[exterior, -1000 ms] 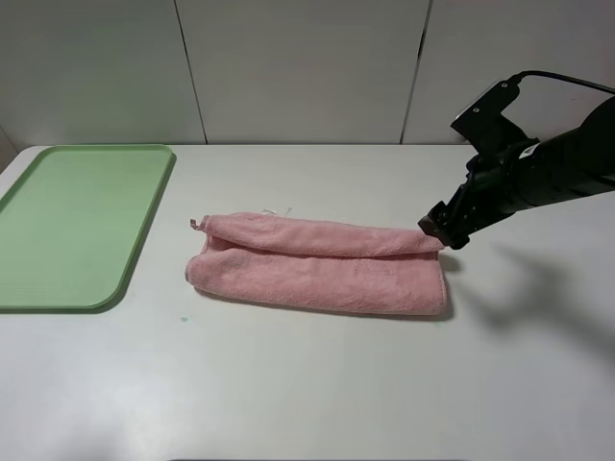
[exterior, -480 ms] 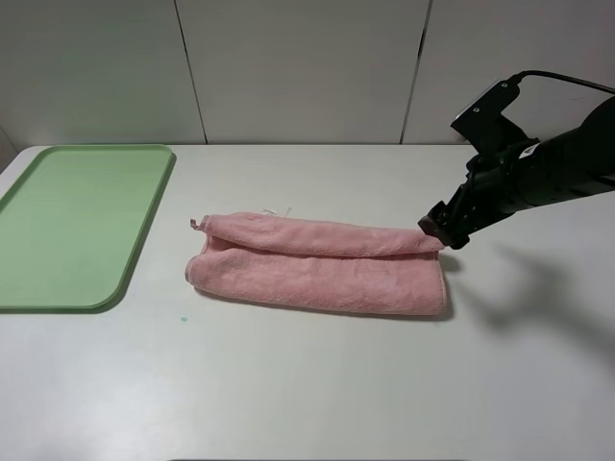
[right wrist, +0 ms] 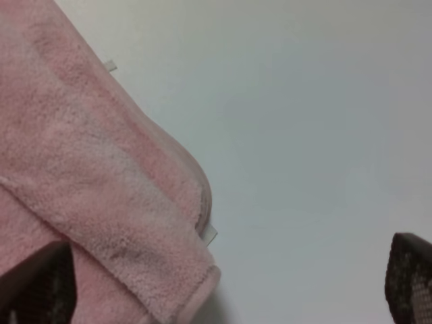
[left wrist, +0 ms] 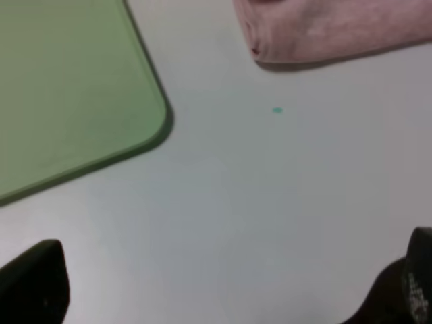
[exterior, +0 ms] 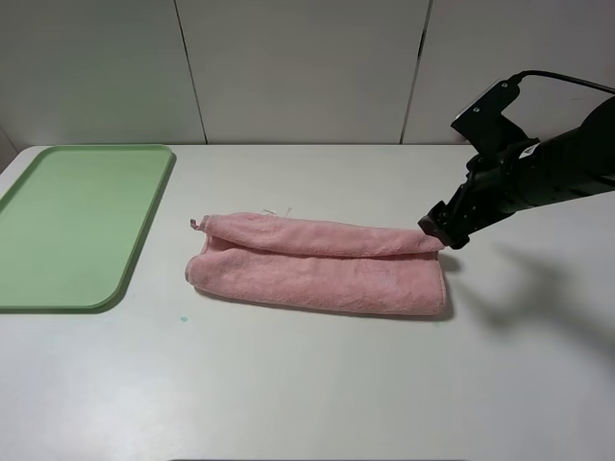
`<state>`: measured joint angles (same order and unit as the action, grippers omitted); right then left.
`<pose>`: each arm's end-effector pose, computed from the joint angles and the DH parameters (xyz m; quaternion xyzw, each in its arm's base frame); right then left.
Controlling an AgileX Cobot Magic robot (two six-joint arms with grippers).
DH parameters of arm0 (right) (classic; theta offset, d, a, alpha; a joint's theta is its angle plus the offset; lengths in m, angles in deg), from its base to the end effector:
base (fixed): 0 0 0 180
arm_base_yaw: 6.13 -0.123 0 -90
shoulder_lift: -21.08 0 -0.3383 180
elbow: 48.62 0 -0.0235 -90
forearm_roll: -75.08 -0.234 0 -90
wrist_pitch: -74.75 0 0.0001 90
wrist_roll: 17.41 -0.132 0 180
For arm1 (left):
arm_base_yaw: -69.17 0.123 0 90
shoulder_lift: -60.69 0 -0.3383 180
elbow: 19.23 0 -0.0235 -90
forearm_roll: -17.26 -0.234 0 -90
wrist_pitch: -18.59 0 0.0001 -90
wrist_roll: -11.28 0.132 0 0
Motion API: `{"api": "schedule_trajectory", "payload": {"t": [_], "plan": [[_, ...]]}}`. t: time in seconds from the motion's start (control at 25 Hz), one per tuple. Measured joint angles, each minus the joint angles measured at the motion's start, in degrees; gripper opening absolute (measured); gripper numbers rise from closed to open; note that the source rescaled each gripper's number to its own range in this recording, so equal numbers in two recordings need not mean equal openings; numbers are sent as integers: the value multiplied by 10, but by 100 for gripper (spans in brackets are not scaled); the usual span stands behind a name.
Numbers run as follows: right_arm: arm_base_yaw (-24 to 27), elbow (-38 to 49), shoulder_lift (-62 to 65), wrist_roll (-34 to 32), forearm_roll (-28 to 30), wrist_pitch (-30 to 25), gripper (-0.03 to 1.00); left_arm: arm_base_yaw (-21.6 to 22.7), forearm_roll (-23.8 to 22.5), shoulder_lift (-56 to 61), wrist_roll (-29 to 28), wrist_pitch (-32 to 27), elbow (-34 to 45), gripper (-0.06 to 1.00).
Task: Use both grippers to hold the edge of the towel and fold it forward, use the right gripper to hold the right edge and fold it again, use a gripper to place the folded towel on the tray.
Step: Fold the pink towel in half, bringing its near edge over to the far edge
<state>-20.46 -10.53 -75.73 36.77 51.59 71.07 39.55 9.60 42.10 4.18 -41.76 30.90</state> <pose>0.2997 0.0801 0.2118 -0.3622 0.8613 -0.0390 0.3542 -0.0003 0.0178 0.2554 0.1807 0.8825 -0.0719 0.4281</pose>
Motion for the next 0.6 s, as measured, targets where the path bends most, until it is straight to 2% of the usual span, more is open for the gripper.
{"api": "schedule_trajectory", "payload": {"t": [0.2,0.44,0.6], "plan": [[0,0,0,0,0,2,100,35,5,41,4,1,0,100],[0,0,0,0,0,4,100,134,5,120,6,0,0,100],[0,0,0,-3,0,7,100,177,10,123,13,0,3,100]]}}
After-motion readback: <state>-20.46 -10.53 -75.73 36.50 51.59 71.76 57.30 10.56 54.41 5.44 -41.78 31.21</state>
